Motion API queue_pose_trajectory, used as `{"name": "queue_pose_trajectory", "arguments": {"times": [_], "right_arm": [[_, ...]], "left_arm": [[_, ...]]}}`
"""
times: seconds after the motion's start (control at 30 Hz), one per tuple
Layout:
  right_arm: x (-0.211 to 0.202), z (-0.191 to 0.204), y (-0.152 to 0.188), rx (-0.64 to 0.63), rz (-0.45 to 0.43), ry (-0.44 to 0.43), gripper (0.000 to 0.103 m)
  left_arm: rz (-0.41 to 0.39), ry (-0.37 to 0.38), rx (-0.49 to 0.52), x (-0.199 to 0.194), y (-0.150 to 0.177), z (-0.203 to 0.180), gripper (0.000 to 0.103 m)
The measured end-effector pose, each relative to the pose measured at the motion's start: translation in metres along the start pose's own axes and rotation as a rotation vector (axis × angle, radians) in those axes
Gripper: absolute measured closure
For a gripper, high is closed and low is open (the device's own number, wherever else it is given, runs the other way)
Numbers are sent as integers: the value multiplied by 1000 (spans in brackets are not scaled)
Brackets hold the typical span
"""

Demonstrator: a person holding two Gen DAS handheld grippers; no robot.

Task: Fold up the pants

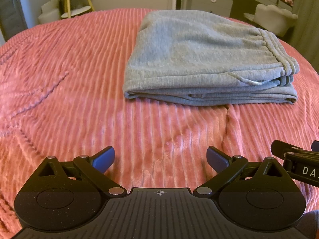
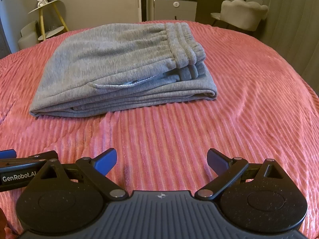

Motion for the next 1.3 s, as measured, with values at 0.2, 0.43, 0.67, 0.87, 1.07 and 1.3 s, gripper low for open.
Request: {"name": "queue_pose_trajectory", "arguments": {"times": [0.2,0.43,0.67,0.87,1.07,1.3], "right_arm": [[0,0,0,-1,2,-1,6],[1,0,1,-5,5,1,6],[1,-1,2,-6,8,-1,6],[1,-1,1,-6,8,1,6],[2,-1,1,-6,8,-1,6],[2,-2,2,-6,9,0,6]], "left_arm": [[1,0,-1,0,0,0,2],[2,2,-1,0,0,0,2],[3,2,-2,0,0,0,2],[6,2,-1,1,0,1,2],[6,3,-2,1,0,1,2],[10,1,0,2,0,1,2]]}}
Point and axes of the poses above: each gripper's, at about its wrist camera, not at the fingertips, and x roughly the way its jaws point, z to its left, y to its underside, the point moved 5 cm from there along x, roughly the way its jaws point, and after that the axes turned 15 degrees about -x, right-handed, at the moved point
